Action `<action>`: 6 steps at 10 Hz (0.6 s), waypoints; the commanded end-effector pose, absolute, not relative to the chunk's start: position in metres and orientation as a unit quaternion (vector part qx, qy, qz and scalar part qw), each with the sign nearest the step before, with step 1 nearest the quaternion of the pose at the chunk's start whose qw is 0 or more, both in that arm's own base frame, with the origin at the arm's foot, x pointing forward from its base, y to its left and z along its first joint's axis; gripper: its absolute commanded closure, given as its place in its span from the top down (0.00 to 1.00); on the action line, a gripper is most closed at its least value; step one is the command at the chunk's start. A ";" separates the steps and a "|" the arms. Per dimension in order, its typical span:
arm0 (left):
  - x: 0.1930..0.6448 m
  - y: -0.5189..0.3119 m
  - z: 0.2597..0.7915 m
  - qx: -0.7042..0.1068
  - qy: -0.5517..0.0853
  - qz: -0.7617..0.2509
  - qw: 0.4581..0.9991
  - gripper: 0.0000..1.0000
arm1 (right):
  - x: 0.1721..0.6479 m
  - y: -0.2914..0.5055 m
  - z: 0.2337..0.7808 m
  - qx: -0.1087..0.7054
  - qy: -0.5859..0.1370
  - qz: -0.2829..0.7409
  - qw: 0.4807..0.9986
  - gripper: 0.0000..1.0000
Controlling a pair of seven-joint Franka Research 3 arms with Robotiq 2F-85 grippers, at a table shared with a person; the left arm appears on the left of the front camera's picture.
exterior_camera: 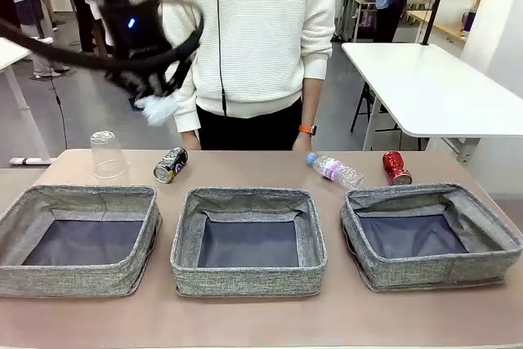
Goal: Sort the waste into the appropriate baskets.
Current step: Pick up the waste item pointed out by the person.
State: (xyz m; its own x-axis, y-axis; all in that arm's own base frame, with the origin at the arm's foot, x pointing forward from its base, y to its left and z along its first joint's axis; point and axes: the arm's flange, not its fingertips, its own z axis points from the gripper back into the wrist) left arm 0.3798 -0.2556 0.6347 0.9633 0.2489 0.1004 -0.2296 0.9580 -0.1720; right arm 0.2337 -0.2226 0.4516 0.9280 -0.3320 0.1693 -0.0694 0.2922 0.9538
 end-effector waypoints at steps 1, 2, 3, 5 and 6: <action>0.386 -0.313 0.716 -0.055 -0.043 0.134 0.988 0.05 | 0.235 -0.221 0.453 0.594 -0.183 -0.074 0.780 1.00; 0.384 -0.337 0.743 -0.092 -0.043 0.133 0.986 0.05 | 0.235 -0.221 0.453 0.594 -0.183 -0.074 0.780 1.00; 0.381 -0.364 0.767 -0.096 -0.048 0.159 0.981 0.05 | 0.235 -0.221 0.453 0.594 -0.183 -0.074 0.780 1.00; 0.376 -0.404 0.798 -0.089 -0.066 0.146 0.983 0.05 | 0.235 -0.221 0.453 0.594 -0.183 -0.074 0.780 1.00; 0.376 -0.411 0.803 -0.086 -0.060 0.128 0.986 0.05 | 0.235 -0.221 0.453 0.594 -0.183 -0.074 0.780 1.00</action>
State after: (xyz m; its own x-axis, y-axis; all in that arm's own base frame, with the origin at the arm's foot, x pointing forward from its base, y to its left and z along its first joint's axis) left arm 0.3595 -0.3890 0.7795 0.9501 0.2987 0.0899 -0.2722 0.9347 -0.2288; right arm 0.2335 -0.2228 0.4517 0.9276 -0.3328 0.1696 -0.0699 0.2914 0.9540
